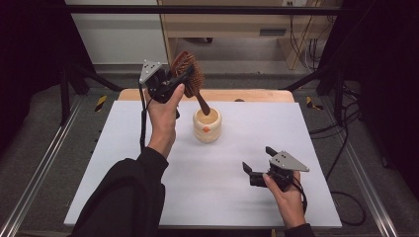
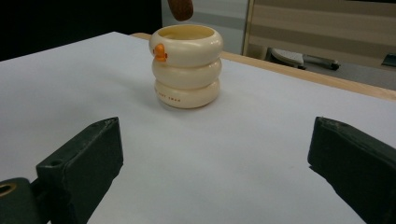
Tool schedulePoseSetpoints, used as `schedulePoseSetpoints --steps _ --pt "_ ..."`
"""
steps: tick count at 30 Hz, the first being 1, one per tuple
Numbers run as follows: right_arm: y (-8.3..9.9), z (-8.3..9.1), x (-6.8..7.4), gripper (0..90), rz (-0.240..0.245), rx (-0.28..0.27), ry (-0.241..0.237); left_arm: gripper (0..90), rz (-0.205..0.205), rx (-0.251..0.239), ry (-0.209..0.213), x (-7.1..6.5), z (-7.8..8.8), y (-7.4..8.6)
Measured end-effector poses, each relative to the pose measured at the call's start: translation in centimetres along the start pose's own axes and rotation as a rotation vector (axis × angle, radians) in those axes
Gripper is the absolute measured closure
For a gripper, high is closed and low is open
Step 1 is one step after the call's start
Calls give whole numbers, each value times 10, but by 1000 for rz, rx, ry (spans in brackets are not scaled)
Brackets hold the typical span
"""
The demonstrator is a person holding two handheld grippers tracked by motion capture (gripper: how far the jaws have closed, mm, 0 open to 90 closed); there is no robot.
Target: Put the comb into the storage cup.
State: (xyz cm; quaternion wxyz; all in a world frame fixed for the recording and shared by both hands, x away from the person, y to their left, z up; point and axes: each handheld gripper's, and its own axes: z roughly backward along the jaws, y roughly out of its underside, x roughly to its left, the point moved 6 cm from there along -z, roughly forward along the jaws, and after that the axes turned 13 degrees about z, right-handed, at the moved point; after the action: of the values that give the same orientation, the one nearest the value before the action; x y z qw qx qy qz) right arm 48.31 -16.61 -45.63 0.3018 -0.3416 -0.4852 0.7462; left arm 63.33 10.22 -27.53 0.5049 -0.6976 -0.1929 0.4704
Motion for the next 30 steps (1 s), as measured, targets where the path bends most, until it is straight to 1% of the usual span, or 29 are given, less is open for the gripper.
schedulePoseSetpoints --steps 6,21,27,30 --pt "1 0 -1 36 -9 4 -2 513 -14 8 1 -1 -2 4" --pt "1 -1 0 36 -5 4 -5 512 -46 42 9 -7 -9 20" --pt "1 0 -1 35 -7 3 -4 512 -50 51 8 -8 -12 26" --pt "1 0 -1 35 -7 5 -4 512 -63 58 8 -9 -13 29"
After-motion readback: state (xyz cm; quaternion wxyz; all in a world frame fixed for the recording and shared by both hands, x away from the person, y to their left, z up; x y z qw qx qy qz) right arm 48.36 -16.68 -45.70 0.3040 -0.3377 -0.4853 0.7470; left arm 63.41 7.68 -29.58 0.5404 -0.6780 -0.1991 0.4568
